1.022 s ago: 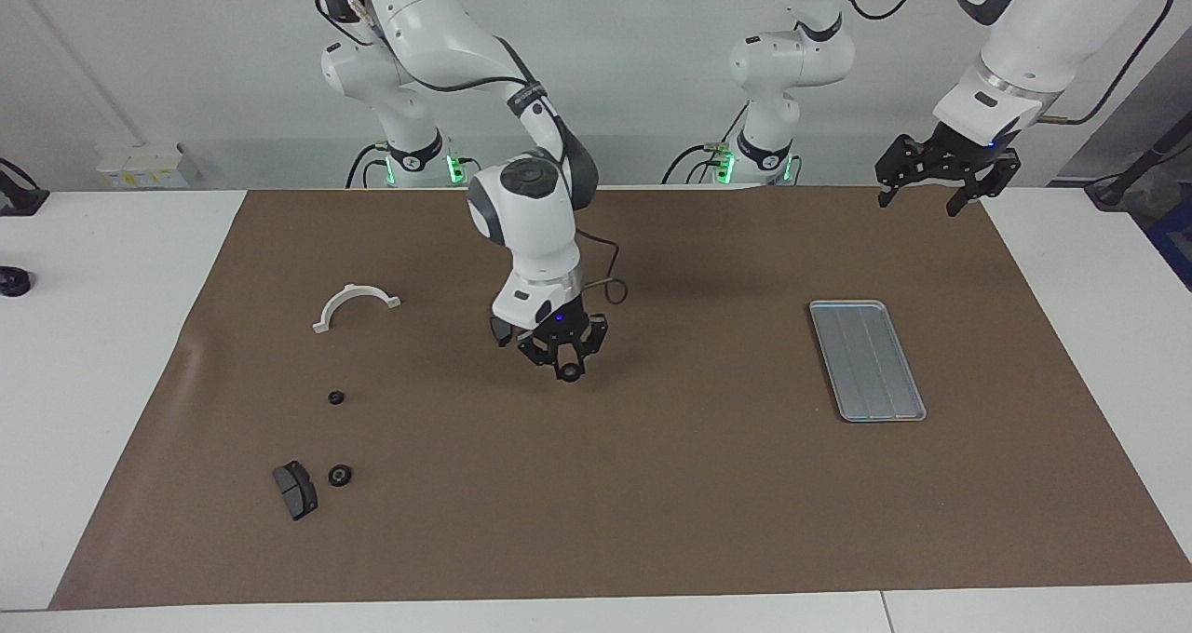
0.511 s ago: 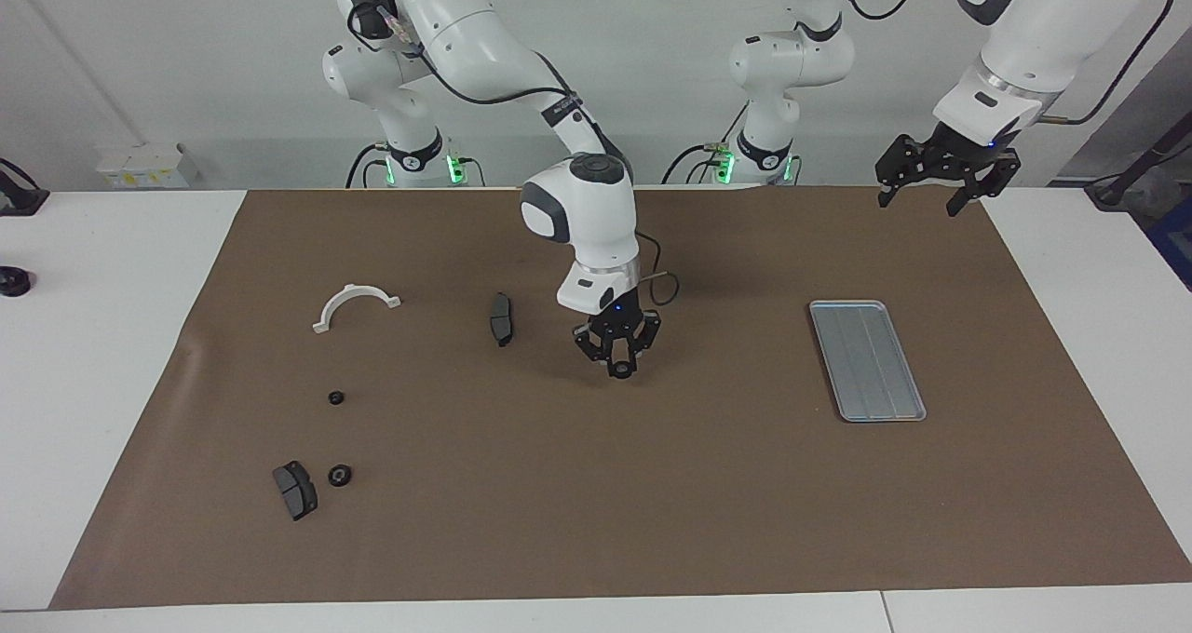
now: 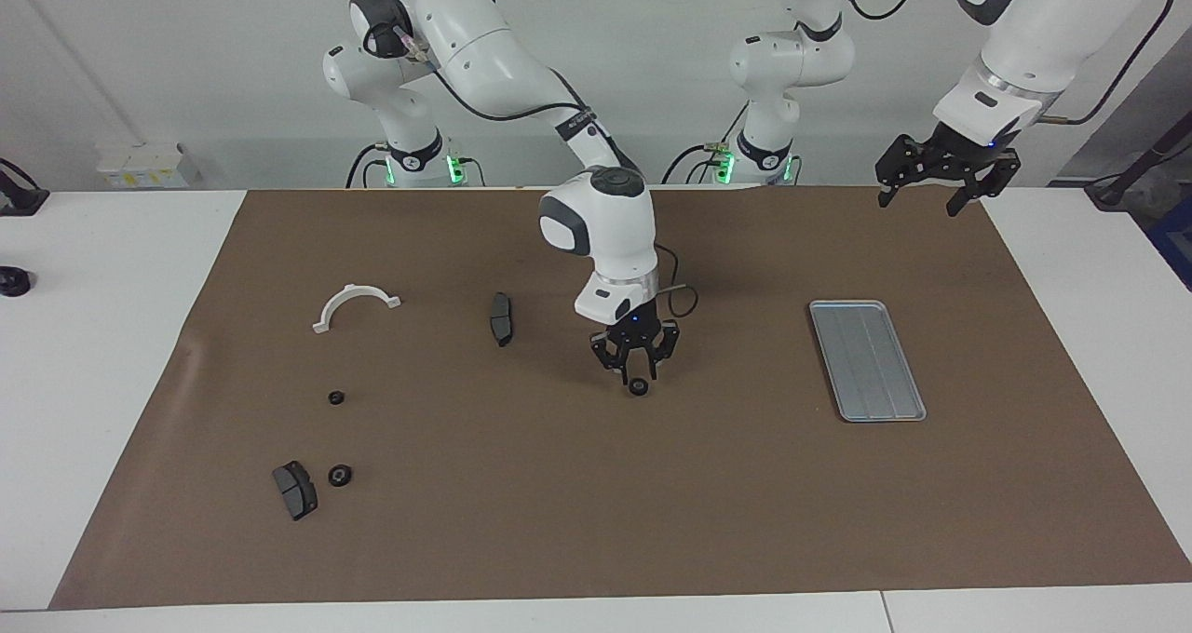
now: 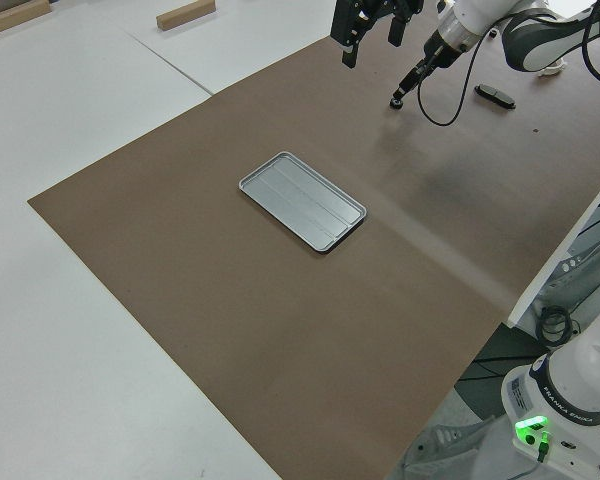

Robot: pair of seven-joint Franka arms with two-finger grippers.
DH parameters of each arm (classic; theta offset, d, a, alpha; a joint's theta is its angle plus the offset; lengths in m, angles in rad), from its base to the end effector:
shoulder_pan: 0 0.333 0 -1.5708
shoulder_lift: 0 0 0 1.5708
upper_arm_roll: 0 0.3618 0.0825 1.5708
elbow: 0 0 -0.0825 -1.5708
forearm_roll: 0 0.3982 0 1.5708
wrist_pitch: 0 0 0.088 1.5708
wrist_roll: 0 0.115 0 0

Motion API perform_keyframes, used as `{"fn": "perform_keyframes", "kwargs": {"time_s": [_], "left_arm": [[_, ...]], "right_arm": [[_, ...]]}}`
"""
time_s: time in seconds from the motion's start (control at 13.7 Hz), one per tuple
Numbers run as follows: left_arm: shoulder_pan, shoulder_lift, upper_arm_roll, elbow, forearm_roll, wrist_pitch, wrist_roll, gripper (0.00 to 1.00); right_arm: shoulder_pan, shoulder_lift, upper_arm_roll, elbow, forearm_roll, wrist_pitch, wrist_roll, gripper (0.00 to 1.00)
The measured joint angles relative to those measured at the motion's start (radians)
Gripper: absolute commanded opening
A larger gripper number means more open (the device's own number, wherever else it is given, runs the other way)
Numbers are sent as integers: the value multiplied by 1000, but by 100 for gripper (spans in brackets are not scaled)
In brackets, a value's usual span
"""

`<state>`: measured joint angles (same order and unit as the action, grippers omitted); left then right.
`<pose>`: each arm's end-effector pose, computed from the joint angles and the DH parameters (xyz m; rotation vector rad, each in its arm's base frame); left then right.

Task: Pick bearing gear from pile to tray

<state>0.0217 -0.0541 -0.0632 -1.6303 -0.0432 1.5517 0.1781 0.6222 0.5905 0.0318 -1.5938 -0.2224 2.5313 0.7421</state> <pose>0.5459 -0.0288 0.6620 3.0813 -0.3399 -0.0338 0.6088 0.4629 0.3477 -2.9782 -0.0946 -0.5367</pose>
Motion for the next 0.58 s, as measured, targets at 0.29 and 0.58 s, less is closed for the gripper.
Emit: {"fn": "perform_keyframes", "kwargs": {"time_s": [0.29,0.58], "left_arm": [[-3,-5,-2,-32,0,87,-48,100],[-129,-11,-20,-213,0,327,-290,100]], "right_arm": [[-40,-2,-19,4,-1,-39,-10,75],[-174,-37,-19,10,-1,-99,-150,75]]}}
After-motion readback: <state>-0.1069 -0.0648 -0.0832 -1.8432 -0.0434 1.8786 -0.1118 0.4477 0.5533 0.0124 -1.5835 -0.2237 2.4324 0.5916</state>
